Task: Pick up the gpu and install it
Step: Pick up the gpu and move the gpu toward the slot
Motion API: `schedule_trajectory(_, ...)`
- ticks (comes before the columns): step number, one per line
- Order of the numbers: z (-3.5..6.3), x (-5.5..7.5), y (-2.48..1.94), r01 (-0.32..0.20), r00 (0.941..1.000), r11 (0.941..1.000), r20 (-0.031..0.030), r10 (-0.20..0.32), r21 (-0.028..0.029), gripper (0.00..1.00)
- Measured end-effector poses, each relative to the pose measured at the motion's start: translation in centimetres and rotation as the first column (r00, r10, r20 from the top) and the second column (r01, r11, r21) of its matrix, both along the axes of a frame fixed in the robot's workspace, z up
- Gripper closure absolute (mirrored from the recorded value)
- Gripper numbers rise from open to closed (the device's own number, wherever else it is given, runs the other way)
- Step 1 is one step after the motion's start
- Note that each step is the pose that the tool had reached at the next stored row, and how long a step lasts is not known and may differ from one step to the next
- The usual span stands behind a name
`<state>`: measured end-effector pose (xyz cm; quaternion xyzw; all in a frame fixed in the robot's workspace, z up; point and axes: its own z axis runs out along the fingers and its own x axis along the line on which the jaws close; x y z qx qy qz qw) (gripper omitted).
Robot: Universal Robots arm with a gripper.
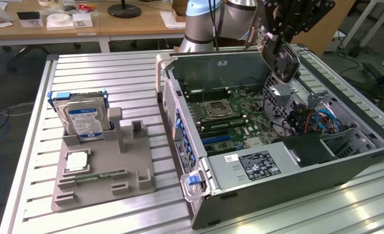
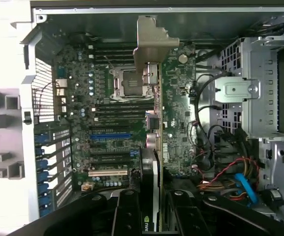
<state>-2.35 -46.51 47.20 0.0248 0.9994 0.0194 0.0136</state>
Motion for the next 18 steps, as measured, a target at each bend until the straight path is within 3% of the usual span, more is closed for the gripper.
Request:
schedule_trajectory(6,-0.01,1.7,0.03,0.000,1.0000,1.0000,0.0000,0.000,0.0001,0.73)
schedule_trajectory(14,-0.05,2.0,0.08,0.000,1.0000,1.0000,0.0001,0.000,0.0004,0.73)
schedule_trajectory(18,-0.09,3.3,0.19,0.000,1.0000,1.0000,0.0000,0.000,0.0002,0.73)
